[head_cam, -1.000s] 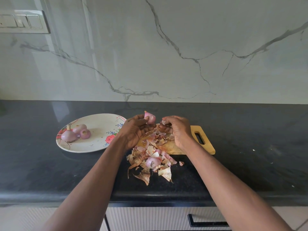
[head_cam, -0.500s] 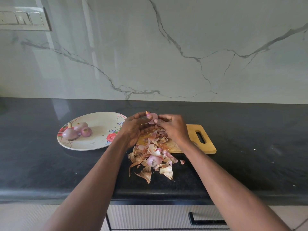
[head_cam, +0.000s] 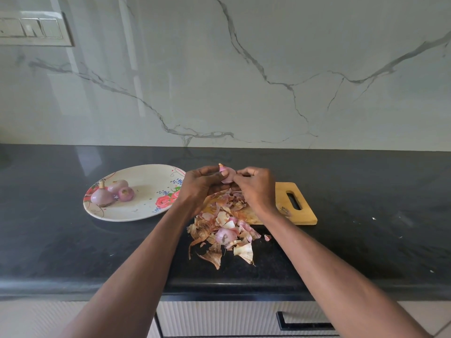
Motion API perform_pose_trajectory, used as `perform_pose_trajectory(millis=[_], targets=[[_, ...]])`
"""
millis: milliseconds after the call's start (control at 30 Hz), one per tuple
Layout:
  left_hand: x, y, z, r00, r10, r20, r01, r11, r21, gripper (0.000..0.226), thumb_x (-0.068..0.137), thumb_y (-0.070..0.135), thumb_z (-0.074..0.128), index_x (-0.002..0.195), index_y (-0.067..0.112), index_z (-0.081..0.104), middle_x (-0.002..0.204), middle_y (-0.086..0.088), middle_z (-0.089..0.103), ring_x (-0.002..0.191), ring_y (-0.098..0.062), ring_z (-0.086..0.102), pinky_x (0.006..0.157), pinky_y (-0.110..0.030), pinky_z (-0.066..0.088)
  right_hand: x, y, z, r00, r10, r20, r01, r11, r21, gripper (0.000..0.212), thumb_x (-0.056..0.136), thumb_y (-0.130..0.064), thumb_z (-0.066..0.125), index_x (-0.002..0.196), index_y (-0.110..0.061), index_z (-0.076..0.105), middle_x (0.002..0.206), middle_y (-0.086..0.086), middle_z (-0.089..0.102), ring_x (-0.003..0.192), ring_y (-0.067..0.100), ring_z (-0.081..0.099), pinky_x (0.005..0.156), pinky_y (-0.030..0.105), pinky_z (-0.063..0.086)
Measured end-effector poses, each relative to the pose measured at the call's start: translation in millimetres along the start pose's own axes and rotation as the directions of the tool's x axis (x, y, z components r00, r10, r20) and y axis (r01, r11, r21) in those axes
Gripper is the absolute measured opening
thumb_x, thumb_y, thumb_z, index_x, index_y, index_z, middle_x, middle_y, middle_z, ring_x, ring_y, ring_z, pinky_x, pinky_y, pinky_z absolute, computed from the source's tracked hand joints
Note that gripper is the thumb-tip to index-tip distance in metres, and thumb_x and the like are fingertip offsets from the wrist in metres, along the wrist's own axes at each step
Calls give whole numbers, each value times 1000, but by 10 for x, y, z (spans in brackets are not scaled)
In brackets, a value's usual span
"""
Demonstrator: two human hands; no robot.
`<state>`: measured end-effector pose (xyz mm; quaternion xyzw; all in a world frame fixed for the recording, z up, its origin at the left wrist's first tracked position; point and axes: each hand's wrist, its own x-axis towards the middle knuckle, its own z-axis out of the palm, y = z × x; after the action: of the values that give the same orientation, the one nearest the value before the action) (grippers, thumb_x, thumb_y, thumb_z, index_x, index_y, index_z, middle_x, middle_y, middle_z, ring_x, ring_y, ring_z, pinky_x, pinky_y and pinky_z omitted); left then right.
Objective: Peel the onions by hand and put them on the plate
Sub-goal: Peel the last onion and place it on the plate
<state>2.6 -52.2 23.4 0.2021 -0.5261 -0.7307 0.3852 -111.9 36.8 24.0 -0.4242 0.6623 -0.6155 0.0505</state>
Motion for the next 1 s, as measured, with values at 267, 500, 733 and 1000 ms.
perform_pose_trajectory(millis=[267,500,733,1000], targets=[[46,30,-30,992,-108,-66,102,991,-84,21,98,12,61,109,-4,64,95,-24,73,74,-27,71,64,-29,62,84,-2,-49,970,231,79,-239,963,121,7,83,1,66,82,-2,72,67,5,71,55,16,68,55,30,58],[68,44,-95,987,-105,-118,89,987,-131,18,96,13,66,108,1,61,95,-24,73,73,-27,72,61,-27,60,62,88,8,963,52,264,76,888,-453,23,82,-11,68,61,-18,71,71,-8,69,48,4,52,45,17,35],[78,22,-109,993,-108,-56,102,991,-91,18,94,9,67,108,-2,66,103,-21,73,83,-27,72,78,-33,63,80,28,-31,987,19,157,2,991,-133,22,86,-30,76,100,-14,76,87,-9,72,69,0,61,56,14,46],[28,14,-57,994,-105,-24,103,993,-60,18,85,1,69,102,-4,71,100,-21,75,84,-28,75,80,-35,63,72,-33,-68,983,112,145,-121,991,54,13,69,-21,89,72,-25,77,70,-7,75,63,4,68,63,24,54]])
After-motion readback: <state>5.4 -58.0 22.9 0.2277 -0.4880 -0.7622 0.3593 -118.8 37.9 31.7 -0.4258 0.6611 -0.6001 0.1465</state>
